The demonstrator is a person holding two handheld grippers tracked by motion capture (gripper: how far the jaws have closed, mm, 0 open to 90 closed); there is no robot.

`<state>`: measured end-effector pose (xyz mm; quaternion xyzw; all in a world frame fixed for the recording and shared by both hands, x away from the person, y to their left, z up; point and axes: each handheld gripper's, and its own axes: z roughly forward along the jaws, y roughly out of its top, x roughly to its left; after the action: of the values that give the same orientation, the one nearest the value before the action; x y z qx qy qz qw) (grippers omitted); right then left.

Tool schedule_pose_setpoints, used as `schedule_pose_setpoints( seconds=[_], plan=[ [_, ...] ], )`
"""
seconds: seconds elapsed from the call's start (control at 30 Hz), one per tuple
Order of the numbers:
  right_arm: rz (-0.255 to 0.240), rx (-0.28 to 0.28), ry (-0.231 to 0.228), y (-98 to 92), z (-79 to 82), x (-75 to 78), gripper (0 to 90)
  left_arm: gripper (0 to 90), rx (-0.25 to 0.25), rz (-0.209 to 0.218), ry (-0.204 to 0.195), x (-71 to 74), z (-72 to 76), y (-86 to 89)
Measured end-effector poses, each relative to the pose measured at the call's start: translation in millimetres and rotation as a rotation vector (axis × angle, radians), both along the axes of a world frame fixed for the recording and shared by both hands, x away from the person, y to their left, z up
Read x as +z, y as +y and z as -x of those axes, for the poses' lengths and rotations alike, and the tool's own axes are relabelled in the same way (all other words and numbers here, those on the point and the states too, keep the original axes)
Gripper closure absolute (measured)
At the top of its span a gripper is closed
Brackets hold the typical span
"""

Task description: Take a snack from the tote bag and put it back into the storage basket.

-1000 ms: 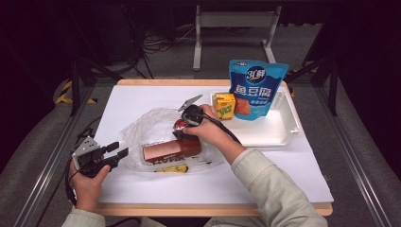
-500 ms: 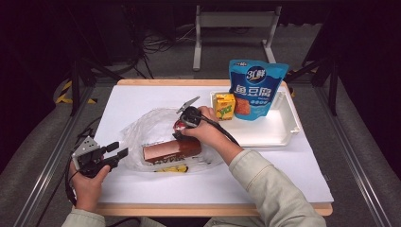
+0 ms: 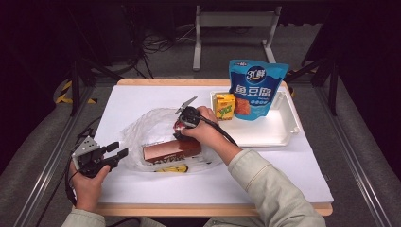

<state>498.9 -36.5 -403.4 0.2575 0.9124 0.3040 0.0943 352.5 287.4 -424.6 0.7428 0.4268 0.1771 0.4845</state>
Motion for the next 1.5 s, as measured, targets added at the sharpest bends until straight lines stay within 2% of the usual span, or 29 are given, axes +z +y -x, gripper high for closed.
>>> schedule_pose_setpoints(
  seconds=[0.3,0.47,0.93,1.27,1.5],
  plan=[
    [-0.021,0.006,-0.019,-2.0,0.1,10.4,25.6,48.4,-0.002,-0.003,-0.001,-0.2,-0.3,0.6],
    [-0.029,0.013,-0.044,-2.8,1.4,21.0,25.7,48.4,0.0,0.0,0.001,-0.2,-0.1,0.0],
    [-0.033,0.039,-0.068,-8.6,10.8,49.5,25.7,48.4,0.0,0.001,0.0,-0.2,-0.7,-0.7],
    [-0.051,0.056,-0.081,-18.1,16.1,66.2,25.7,48.3,-0.005,-0.001,0.001,-0.4,-1.5,-1.4],
    [-0.065,0.052,-0.093,-32.3,19.6,76.2,25.7,48.3,-0.009,0.0,0.0,-0.5,-3.7,-3.1]
  ],
)
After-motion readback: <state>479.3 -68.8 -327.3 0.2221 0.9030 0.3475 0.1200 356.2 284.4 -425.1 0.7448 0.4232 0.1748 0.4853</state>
